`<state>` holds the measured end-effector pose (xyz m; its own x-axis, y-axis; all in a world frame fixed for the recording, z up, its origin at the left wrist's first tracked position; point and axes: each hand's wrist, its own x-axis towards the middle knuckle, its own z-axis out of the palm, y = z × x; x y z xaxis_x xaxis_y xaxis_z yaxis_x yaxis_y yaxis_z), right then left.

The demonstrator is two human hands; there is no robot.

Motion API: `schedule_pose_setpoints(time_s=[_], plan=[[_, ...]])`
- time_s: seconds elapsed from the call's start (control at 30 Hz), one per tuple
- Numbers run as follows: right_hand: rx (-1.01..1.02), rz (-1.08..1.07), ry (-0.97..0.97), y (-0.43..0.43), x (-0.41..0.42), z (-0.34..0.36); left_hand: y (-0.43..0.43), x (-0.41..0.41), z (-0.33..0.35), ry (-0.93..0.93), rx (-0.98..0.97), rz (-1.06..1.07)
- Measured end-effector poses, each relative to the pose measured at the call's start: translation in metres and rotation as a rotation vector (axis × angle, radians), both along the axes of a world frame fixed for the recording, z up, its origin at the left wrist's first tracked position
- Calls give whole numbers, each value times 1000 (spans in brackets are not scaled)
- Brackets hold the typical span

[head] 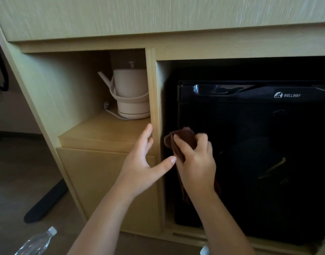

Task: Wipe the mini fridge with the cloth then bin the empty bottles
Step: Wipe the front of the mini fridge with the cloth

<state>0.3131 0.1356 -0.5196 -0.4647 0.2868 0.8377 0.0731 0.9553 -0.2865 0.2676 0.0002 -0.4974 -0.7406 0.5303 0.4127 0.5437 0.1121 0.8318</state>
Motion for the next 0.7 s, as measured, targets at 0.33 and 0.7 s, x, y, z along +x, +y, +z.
schedule_pose_setpoints(time_s=[0.33, 0.7], plan=[[-307, -66, 345, 35, 4, 35, -2, -1, -3, 16, -26, 0], [-159, 24, 119, 42, 26, -28, 26, 15, -27, 192, 70, 215]])
